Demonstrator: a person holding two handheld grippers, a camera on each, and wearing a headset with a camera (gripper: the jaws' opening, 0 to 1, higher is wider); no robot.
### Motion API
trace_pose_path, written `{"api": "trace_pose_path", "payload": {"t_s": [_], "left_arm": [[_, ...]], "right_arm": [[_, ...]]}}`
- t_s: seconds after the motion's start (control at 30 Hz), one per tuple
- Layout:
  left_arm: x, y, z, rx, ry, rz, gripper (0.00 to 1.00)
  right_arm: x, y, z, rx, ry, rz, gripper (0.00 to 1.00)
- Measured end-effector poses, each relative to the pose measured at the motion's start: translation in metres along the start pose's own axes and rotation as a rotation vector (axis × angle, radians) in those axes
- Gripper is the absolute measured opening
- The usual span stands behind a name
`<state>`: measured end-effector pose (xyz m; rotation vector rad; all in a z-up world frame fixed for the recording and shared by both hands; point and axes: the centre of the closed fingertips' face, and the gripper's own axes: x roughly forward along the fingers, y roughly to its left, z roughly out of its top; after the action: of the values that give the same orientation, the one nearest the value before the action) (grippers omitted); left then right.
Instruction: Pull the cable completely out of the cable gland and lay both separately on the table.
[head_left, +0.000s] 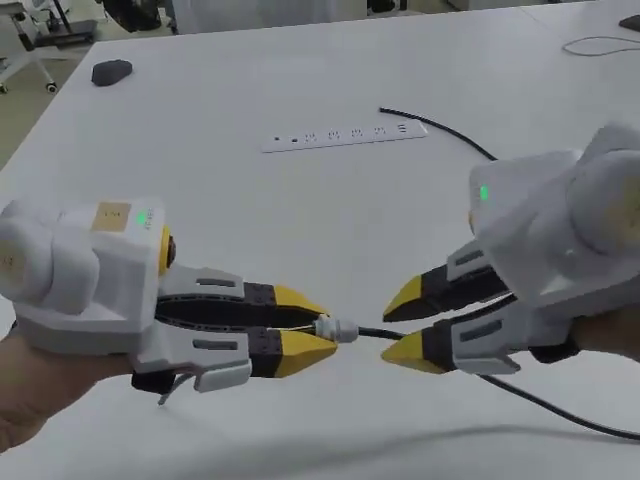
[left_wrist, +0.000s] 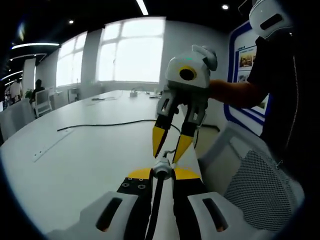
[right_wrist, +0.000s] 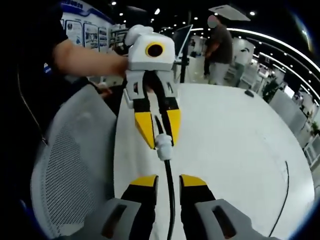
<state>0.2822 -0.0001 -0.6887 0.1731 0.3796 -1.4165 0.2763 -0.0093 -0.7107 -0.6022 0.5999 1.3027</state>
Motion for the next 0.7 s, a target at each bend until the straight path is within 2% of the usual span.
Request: {"api": "trace_pose_path", "payload": {"t_s": [0.1,0.23,0.5,0.57,0.63,0.7], "left_arm": [[0.001,-0.001,0.000,0.008,0.001,-0.001,0.14],[0.004,-0.003,-0.003,0.018,0.015,-0.007,0.14],[0.009,-0.003,-0.001,0.032,0.018,-0.018,0.14],[0.009,-0.003,-0.001,0.039,0.018,-0.015,0.14],[0.009,-0.002,0.000,0.039,0.014,-0.012,0.14],[0.008,-0.001,0.001,0.041,0.010,-0.007,0.14]], "right_arm": [[0.003,0.000,0.001,-0.025,0.005,0.002,0.11],[0.001,0.000,0.007,-0.045,-0.019,0.001,0.04],[0.000,-0.001,-0.001,-0.066,0.010,0.004,0.00],[0.000,-0.002,-0.001,-0.083,0.005,-0.007,0.00],[-0.003,-0.004,0.000,-0.071,-0.005,-0.024,0.00],[-0.006,-0.007,-0.004,-0.074,0.007,-0.045,0.00]]}}
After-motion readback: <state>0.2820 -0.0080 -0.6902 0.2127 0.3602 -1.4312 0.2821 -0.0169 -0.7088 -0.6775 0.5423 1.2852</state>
